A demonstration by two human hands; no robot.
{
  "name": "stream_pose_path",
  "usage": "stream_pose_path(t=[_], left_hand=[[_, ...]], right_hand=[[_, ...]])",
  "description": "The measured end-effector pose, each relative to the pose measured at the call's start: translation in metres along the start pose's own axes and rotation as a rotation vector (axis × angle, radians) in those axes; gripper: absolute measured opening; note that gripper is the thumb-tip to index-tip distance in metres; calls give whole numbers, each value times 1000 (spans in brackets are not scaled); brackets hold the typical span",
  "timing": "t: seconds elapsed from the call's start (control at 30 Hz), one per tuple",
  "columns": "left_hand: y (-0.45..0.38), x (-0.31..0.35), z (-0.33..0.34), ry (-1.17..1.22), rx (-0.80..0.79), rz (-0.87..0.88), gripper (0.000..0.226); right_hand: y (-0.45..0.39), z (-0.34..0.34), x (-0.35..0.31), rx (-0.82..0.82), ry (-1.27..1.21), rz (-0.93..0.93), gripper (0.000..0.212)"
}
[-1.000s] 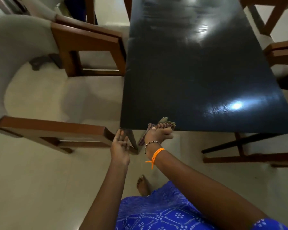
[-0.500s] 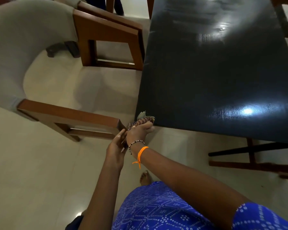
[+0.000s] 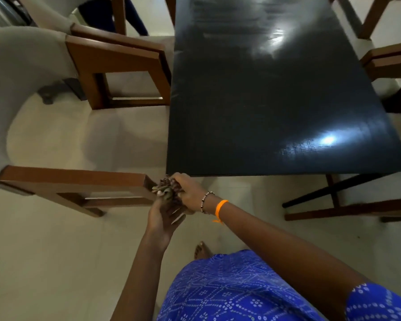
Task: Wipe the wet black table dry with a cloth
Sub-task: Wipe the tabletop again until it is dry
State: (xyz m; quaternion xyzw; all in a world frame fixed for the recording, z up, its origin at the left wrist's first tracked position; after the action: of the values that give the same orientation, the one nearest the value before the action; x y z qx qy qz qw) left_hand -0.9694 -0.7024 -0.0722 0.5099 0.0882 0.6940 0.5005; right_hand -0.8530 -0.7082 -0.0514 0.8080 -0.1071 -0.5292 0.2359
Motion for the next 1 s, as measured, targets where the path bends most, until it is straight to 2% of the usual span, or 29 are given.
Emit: stream_pose_path(t=[0.1, 0.2, 0.3, 0.37, 0.47, 0.57, 0.63, 0.7, 0.73, 0.77, 0.83, 0.9, 1.0], left_hand=[[-10, -6, 36, -34, -126, -67, 55], [-18, -17, 79, -175, -266, -111, 58], [-23, -27, 119, -296, -359, -79, 43], [-27, -30, 139, -373, -363, -53, 34], [-36, -30, 167, -399, -484, -64, 35], [-46, -24, 207, -297, -595, -73, 33], [-55, -22, 231, -245, -608, -74, 33], [-64, -22, 243, -246, -552, -79, 33], [-68, -24, 242, -305, -494, -90, 32], [-70, -27, 238, -399, -427, -115, 31], [-71, -34, 227, -565, -292, -196, 30], [-67, -39, 217, -681, -143, -253, 26], [-70, -47, 213, -759, 5, -323, 16]], right_hand=[[32, -18, 27, 116, -84, 40, 39], [70, -39, 53, 204, -162, 77, 47], [106, -59, 73, 177, -285, 52, 57], [129, -73, 85, 254, -333, 12, 59], [153, -89, 100, 412, -209, -32, 62], [168, -110, 108, 616, -27, -102, 57], [170, -129, 111, 739, 154, -85, 56], [168, -149, 115, 857, 359, -1, 54], [164, -156, 121, 850, 439, 76, 55], [158, -164, 129, 765, 479, 166, 59], [144, -171, 150, 469, 513, 330, 69], [133, -172, 166, 294, 608, 337, 80], [127, -177, 180, 235, 687, 223, 86]])
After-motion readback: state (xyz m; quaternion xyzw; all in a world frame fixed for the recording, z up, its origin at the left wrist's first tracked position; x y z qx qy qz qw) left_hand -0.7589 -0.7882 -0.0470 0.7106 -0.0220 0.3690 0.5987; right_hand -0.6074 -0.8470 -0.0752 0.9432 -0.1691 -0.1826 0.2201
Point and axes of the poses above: each hand's wrist, its own y-axis away from the middle knuckle, its own z-axis out of the palm, x = y × z, the point moved 2 cm from there along -y, towards the middle knuckle, and after that the axes turned 15 degrees about -x, right-handed, at the moved point
